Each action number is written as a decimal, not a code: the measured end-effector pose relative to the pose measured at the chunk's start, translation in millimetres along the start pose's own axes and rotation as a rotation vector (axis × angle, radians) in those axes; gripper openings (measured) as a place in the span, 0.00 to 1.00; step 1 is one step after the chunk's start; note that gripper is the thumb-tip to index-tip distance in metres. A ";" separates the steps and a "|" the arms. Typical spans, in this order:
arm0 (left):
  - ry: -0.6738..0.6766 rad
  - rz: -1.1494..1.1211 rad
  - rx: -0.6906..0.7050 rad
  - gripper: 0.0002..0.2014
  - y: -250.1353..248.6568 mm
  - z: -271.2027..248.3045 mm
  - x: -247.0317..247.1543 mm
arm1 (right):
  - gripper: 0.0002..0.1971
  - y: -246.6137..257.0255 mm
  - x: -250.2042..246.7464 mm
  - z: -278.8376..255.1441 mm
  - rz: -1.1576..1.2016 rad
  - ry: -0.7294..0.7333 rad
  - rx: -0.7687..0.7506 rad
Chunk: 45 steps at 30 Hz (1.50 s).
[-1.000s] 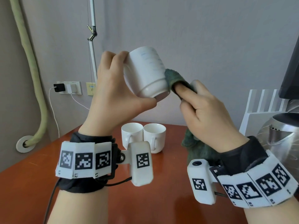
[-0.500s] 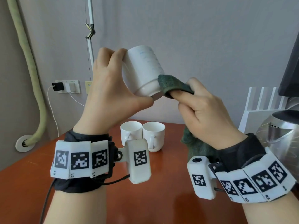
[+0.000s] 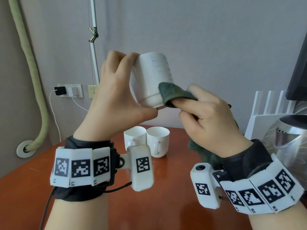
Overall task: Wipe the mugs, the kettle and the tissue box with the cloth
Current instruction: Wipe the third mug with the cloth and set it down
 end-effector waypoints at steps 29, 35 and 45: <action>0.179 -0.028 0.159 0.47 -12.3 -2.4 4.8 | 0.22 -2.1 -19.5 3.6 -0.057 -0.039 0.062; 0.204 0.009 0.207 0.44 -17.4 -1.9 11.0 | 0.21 4.7 -10.8 4.4 -0.043 0.037 -0.004; 0.225 -0.031 0.151 0.47 -8.2 -2.6 12.8 | 0.23 3.8 -10.5 0.9 0.033 0.019 0.028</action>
Point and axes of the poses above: each hand's wrist, its own z-axis towards the middle knuckle, its own x-axis out of the palm, y = z × x, the point moved 2 cm from there along z, towards the middle knuckle, and after that the axes turned 14 degrees about z, right-handed, at the moved point
